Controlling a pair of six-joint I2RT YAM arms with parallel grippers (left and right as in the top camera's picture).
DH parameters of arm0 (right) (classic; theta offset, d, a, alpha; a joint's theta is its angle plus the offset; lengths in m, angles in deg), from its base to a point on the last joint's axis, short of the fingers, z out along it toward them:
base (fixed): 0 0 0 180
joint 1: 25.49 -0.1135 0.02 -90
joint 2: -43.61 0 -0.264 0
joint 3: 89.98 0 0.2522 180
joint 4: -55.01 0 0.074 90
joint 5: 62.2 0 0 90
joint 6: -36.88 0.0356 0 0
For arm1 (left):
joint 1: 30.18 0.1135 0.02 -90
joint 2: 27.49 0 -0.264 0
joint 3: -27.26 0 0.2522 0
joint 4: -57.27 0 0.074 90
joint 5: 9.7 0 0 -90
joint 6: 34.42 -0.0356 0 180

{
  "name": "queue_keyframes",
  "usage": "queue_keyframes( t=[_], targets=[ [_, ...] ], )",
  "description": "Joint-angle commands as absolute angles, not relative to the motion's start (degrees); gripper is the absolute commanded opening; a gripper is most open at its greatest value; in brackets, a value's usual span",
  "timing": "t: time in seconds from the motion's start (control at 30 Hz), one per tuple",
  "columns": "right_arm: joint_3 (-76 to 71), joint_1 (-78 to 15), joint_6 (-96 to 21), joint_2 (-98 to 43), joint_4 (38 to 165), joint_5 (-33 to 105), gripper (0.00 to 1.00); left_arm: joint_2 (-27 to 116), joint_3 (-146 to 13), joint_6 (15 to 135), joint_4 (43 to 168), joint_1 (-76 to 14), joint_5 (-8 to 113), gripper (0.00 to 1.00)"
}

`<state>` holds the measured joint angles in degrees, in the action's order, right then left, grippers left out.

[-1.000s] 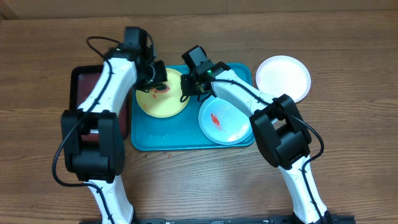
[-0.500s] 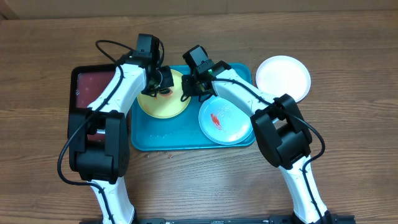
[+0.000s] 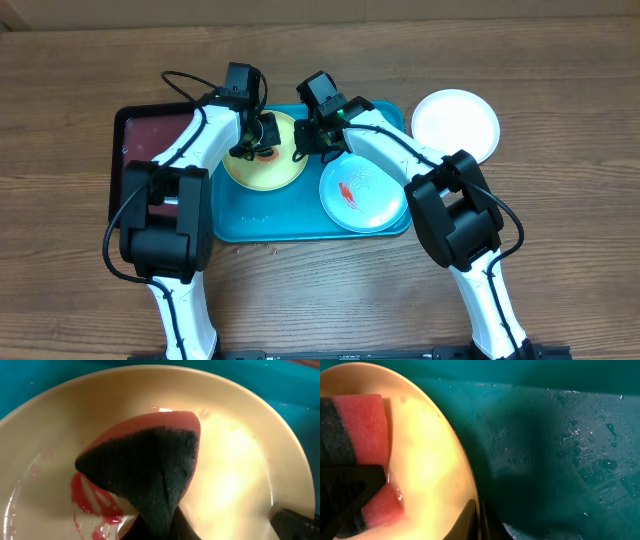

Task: Clean dirty plates on tray and stack at the side
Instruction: 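Scrub the yellow plate with the sponge while the right gripper holds it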

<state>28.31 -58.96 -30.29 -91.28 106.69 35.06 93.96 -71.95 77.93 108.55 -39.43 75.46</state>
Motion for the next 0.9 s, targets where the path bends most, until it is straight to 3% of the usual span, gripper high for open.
queue_keyframes(
  t=[0.0,0.4,0.47,0.5,0.63,0.73,0.87],
  targets=[
    [26.4,-58.1,-30.8,-93.4,108.6,31.9,0.04,96.8,-71.5,76.5,110.8,-39.0,81.4,0.08],
    [26.4,-58.1,-30.8,-93.4,108.3,31.9,0.04,96.1,-76.6,74.8,121.4,-38.8,92.7,0.09],
    [26.4,-58.1,-30.8,-93.4,108.1,31.9,0.04,96.1,-77.9,74.8,121.8,-38.8,91.4,0.15],
    [26.4,-58.1,-30.8,-93.4,108.0,31.9,0.04,96.1,-78.2,74.8,121.8,-38.8,90.3,0.27],
    [26.4,-58.1,-30.8,-93.4,108.0,31.9,0.04,96.1,-78.7,73.2,120.3,-38.8,80.6,0.49],
    [26.4,-58.1,-30.8,-93.4,108.0,31.9,0.04,96.1,-79.1,71.8,119.4,-38.7,78.2,0.54],
    [26.4,-58.1,-30.8,-93.4,108.2,31.9,0.04,96.1,-81.1,71.9,120.4,-38.3,82.3,0.49]
  ],
)
